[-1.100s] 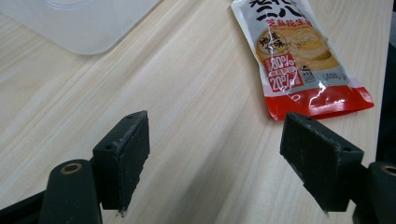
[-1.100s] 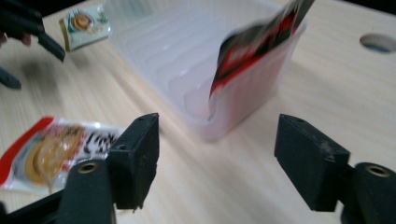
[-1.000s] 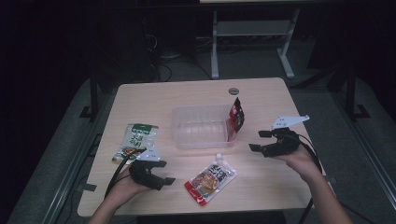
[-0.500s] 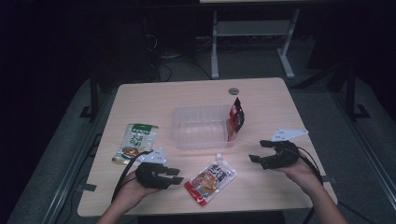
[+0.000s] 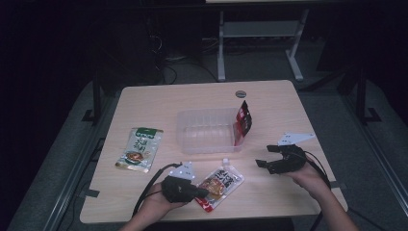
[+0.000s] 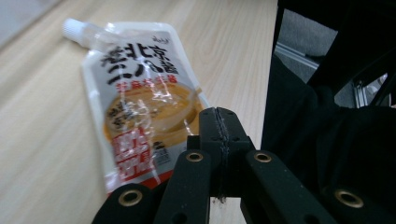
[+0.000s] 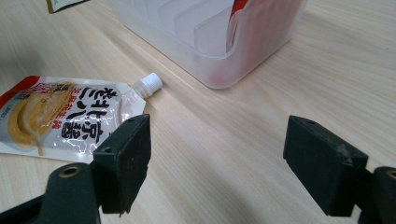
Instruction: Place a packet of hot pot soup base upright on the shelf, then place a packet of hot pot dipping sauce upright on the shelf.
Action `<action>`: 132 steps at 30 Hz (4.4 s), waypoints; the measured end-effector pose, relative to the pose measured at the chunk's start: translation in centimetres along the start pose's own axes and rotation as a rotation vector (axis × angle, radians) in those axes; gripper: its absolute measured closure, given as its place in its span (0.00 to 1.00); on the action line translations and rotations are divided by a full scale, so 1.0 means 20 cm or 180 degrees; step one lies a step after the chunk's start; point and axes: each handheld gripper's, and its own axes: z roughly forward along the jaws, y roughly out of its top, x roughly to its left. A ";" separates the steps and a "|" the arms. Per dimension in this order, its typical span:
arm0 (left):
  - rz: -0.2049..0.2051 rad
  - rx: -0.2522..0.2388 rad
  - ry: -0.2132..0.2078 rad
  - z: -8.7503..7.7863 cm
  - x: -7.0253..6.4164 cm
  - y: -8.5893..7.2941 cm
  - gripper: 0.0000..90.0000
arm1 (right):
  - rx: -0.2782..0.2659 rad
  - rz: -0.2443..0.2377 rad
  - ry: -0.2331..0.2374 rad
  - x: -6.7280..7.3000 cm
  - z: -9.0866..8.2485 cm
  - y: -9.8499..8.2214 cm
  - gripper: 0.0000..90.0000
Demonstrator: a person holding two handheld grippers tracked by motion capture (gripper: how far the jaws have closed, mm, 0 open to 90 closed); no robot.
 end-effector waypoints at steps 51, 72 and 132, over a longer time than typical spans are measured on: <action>0.0004 -0.0032 0.0302 0.08 0.19 0.15 1.00 | 0.0043 -0.0021 0.0011 0.00 0.02 -0.03 0.22; 0.0135 0.0592 0.0471 0.31 0.20 0.18 1.00 | 0.0099 -0.0007 -0.0087 0.01 0.03 -0.04 0.18; 0.0028 0.0520 0.0407 0.29 0.21 0.16 1.00 | 0.0870 0.0498 0.0748 0.29 0.25 -0.03 0.51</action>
